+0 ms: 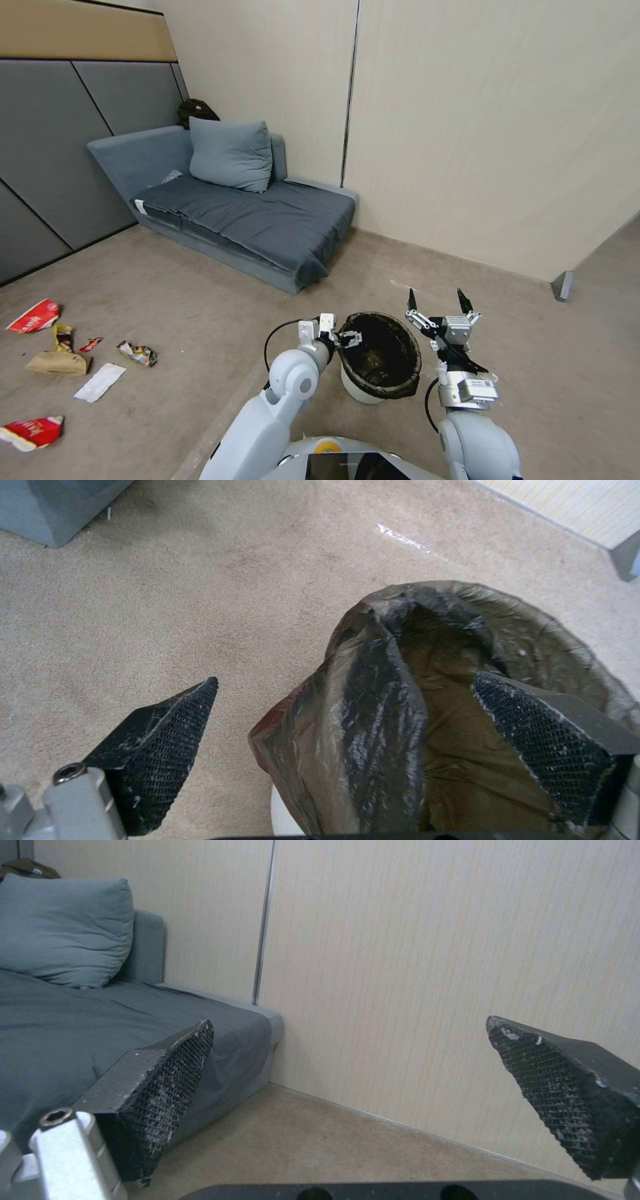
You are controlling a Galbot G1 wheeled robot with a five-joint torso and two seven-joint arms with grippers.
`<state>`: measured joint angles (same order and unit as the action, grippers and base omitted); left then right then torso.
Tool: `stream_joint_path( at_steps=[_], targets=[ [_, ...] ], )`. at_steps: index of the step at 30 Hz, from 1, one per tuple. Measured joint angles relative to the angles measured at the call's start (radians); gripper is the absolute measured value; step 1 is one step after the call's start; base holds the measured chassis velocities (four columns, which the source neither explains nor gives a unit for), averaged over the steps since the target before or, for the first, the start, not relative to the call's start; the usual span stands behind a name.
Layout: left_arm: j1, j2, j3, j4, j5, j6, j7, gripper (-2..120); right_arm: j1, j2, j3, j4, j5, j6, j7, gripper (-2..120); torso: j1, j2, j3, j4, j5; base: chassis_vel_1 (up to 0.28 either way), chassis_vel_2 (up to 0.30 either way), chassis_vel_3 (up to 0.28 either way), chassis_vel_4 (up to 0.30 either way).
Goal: Pick up the trash bin, then pick up the garbage from the floor and place it into the trash bin.
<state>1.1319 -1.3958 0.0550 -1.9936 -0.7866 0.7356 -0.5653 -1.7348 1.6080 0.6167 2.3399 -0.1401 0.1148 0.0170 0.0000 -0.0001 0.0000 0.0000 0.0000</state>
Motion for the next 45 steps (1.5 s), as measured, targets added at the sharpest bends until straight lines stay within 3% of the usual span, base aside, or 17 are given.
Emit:
stream_joint_path(
  at_steps=[15, 39, 45],
  targets=[
    [-0.077, -0.007, 0.032, 0.085, -0.049, 0.0, -0.052, 98, 0.001, 0.0, 0.0, -0.003, -0.003, 0.008, 0.0, 100, 0.0, 0.0, 0.0, 0.0, 0.0, 0.0, 0.0, 0.0, 0.0],
    [-0.123, -0.027, 0.101, 0.188, -0.106, 0.0, -0.059, 97, 0.002, 0.0, -0.001, -0.008, -0.009, 0.015, 0.0, 100, 0.0, 0.0, 0.0, 0.0, 0.0, 0.0, 0.0, 0.0, 0.0],
    [-0.124, -0.026, 0.093, 0.23, -0.109, 0.0, -0.052, 89, 0.003, 0.0, -0.001, -0.009, -0.014, 0.02, 0.0, 100, 0.0, 0.0, 0.0, 0.0002, 0.0001, 0.0, 0.0, 0.0, 0.0]
  ],
)
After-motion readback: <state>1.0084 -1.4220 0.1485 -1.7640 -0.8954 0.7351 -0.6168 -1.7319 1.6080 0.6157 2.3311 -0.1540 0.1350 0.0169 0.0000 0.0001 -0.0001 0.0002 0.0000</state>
